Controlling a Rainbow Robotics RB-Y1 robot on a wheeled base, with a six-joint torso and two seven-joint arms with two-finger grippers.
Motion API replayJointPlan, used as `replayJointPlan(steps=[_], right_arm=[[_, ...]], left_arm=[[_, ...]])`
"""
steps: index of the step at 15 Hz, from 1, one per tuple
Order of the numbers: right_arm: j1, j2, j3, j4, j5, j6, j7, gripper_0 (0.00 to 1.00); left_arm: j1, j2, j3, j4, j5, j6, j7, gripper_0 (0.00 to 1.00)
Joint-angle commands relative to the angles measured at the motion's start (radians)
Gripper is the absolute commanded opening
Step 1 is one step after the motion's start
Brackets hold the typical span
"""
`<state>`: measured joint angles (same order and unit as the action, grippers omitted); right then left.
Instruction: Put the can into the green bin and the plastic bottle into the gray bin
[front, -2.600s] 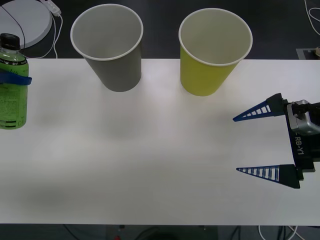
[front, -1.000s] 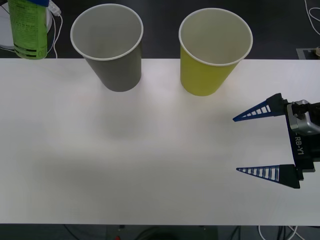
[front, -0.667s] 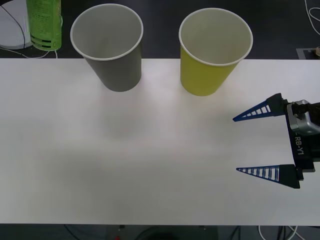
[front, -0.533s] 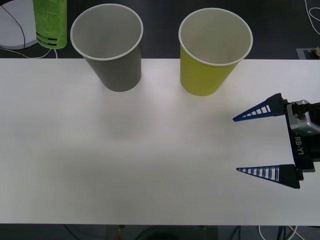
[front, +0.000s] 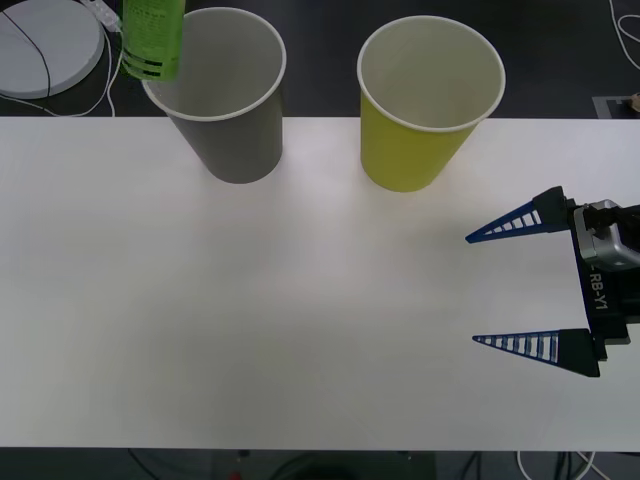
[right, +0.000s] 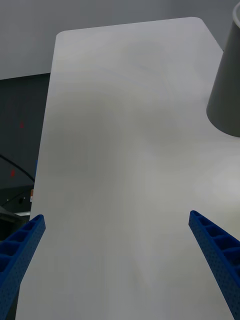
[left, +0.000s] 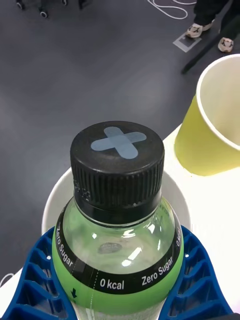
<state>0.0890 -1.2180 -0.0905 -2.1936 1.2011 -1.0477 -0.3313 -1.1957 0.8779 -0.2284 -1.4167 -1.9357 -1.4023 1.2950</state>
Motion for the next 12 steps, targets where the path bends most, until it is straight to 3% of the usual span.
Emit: replayJointPlan(steps=[1,6,12], right_arm=[[0.0,0.0,0.0,0.0,0.0,0.0,0.0,1.0],[0.0,0.0,0.0,0.0,0.0,0.0,0.0,1.0],[0.0,0.0,0.0,0.0,0.0,0.0,0.0,1.0]], left_arm=[[-0.018,-0.05,-0.003,0.015,-0.046,0.0,-0.005,0.0],[-0.028,-0.105,-0.003,0.018,-0.103,0.0,-0.005,0.0],[-0.03,-0.109,-0.035,0.028,-0.103,-0.001,-0.005,0.0]])
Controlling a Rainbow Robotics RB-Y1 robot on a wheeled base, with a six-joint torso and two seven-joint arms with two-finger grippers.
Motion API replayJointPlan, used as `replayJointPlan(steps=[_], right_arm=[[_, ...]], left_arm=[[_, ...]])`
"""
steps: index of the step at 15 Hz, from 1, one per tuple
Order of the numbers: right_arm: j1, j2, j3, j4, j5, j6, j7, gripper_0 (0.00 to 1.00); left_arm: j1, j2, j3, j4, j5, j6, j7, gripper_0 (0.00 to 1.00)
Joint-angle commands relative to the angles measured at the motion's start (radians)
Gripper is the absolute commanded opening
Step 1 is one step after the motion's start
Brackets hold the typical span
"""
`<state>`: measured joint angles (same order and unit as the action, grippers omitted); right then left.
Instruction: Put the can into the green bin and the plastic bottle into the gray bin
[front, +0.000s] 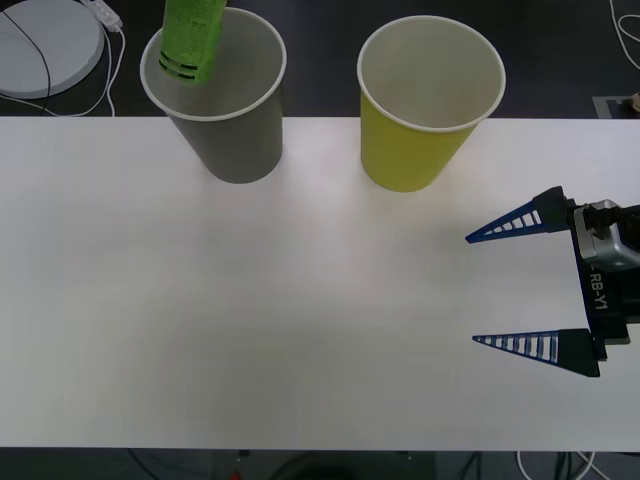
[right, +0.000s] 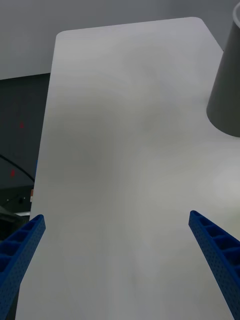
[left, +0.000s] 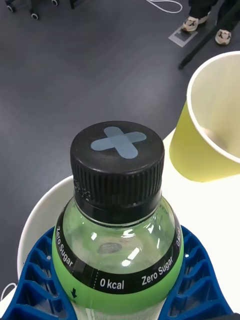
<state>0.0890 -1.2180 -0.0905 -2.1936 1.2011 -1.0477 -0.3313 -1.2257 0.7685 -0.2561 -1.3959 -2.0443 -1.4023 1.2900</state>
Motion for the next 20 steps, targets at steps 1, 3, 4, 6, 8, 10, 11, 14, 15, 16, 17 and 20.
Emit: replayJointPlan(steps=[1,3,4,6,8,10,11,14,15,16,17,20], right_arm=[[0.0,0.0,0.0,0.0,0.0,0.0,0.0,1.0],[0.0,0.0,0.0,0.0,0.0,0.0,0.0,1.0],[0.0,0.0,0.0,0.0,0.0,0.0,0.0,1.0],[0.0,0.0,0.0,0.0,0.0,0.0,0.0,1.0],[0.0,0.0,0.0,0.0,0.0,0.0,0.0,1.0],[0.0,0.0,0.0,0.0,0.0,0.0,0.0,1.0],[0.0,0.0,0.0,0.0,0.0,0.0,0.0,1.0],[0.0,0.0,0.0,0.0,0.0,0.0,0.0,1.0],[0.0,0.0,0.0,0.0,0.0,0.0,0.0,1.0],[0.0,0.0,0.0,0.0,0.0,0.0,0.0,1.0],[0.0,0.0,0.0,0.0,0.0,0.0,0.0,1.0],[0.0,0.0,0.0,0.0,0.0,0.0,0.0,1.0]], left_arm=[[0.0,0.0,-0.009,0.011,0.004,-0.009,0.0,0.0],[0.0,0.003,-0.009,0.011,0.006,-0.014,-0.001,0.0],[0.002,0.005,-0.009,0.012,0.004,-0.015,-0.001,0.0],[0.002,0.009,-0.009,0.012,0.007,-0.015,-0.005,0.04],[0.002,0.011,-0.011,0.012,0.007,-0.017,-0.018,0.85],[0.002,0.017,-0.011,0.014,0.01,-0.017,-0.035,1.0],[0.002,0.022,-0.011,0.014,0.015,-0.017,-0.035,1.0],[0.002,0.029,-0.012,0.014,0.019,-0.018,-0.037,1.0],[0.002,0.031,-0.012,0.014,0.021,-0.017,-0.037,1.0],[0.002,0.032,-0.012,0.014,0.021,-0.017,-0.038,1.0],[0.002,0.034,-0.012,0.014,0.021,-0.018,-0.037,1.0],[0.002,0.034,-0.012,0.014,0.021,-0.02,-0.037,1.0]])
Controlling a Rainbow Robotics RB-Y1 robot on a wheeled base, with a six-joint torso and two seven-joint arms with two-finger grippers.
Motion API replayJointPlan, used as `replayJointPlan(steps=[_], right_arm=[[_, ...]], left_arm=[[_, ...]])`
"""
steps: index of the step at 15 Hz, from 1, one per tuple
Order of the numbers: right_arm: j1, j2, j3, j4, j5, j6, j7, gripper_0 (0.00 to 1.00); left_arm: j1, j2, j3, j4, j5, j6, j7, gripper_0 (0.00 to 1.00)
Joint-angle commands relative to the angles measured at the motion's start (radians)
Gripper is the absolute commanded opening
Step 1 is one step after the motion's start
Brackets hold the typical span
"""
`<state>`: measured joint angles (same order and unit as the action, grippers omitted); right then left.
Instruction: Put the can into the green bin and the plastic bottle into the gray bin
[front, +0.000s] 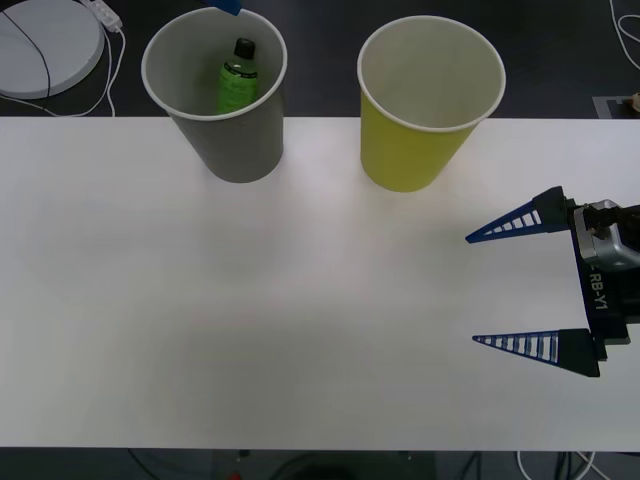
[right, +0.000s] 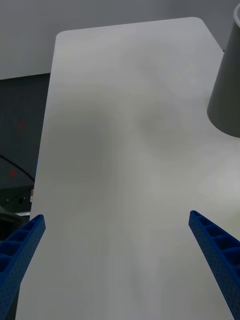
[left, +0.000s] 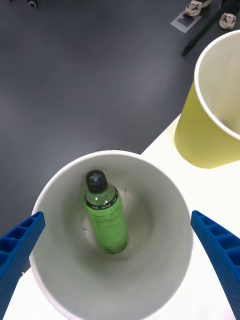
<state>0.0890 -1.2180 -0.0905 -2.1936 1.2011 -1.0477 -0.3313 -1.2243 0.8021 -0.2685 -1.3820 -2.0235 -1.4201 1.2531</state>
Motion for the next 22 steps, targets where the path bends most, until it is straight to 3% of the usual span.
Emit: replayJointPlan(steps=[1,10,18,22], right_arm=[[0.0,0.0,0.0,0.0,0.0,0.0,0.0,1.0],[0.0,0.0,0.0,0.0,0.0,0.0,0.0,1.0],[0.0,0.0,0.0,0.0,0.0,0.0,0.0,1.0],[0.0,0.0,0.0,0.0,0.0,0.0,0.0,1.0]], left_arm=[[0.0,0.002,0.0,0.0,0.0,-0.008,0.0,1.0],[0.012,0.077,0.0,-0.061,0.069,-0.095,-0.001,1.0],[0.23,0.289,0.002,-0.292,0.278,0.047,0.005,1.0],[0.378,0.359,0.06,-0.407,0.313,0.109,0.006,1.0]])
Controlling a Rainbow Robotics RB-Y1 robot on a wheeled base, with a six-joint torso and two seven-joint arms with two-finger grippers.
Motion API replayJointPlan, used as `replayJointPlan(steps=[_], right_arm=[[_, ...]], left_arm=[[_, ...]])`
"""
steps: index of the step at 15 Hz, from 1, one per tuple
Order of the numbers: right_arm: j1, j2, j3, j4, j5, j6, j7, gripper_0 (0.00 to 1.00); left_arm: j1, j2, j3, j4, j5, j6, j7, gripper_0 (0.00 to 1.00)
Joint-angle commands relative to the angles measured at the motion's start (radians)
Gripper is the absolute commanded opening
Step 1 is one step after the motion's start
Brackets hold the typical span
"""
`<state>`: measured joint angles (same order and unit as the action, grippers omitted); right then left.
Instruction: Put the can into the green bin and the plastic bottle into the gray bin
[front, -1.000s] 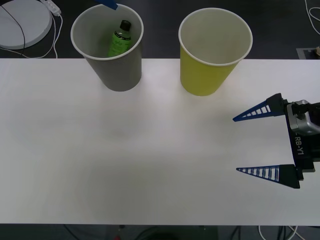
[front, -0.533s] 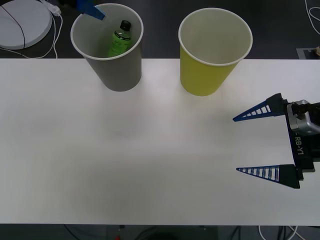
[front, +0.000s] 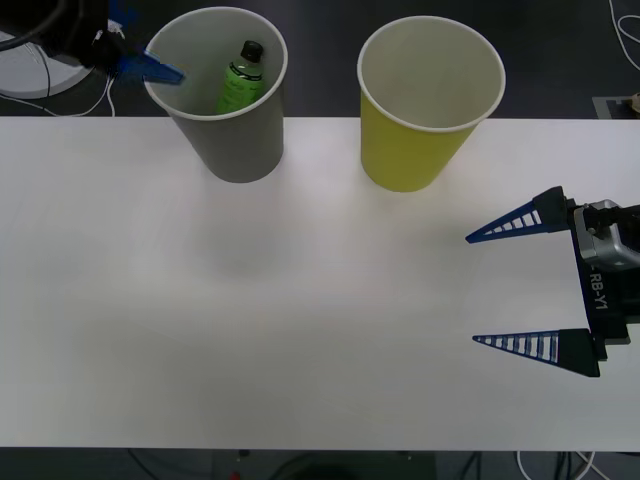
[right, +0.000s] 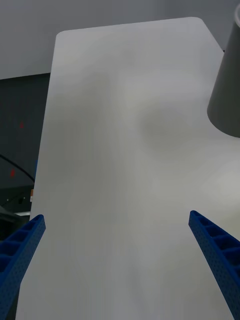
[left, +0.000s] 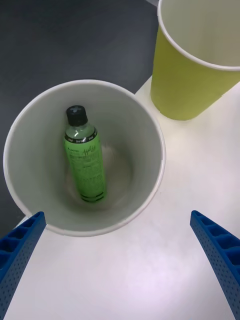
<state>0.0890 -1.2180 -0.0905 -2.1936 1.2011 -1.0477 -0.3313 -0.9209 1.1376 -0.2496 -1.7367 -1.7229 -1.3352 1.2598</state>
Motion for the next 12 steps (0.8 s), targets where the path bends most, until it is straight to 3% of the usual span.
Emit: replayJointPlan(steps=[1,7,12], right_arm=[[0.0,0.0,0.0,0.0,0.0,0.0,0.0,1.0],[0.0,0.0,0.0,0.0,0.0,0.0,0.0,1.0],[0.0,0.0,0.0,0.0,0.0,0.0,0.0,1.0]], left_arm=[[0.128,0.025,0.084,-0.086,0.019,0.028,0.001,1.0],[0.481,0.027,0.332,-0.322,0.025,0.071,-0.011,1.0],[0.725,0.027,0.42,-0.44,0.037,0.166,-0.106,1.0]])
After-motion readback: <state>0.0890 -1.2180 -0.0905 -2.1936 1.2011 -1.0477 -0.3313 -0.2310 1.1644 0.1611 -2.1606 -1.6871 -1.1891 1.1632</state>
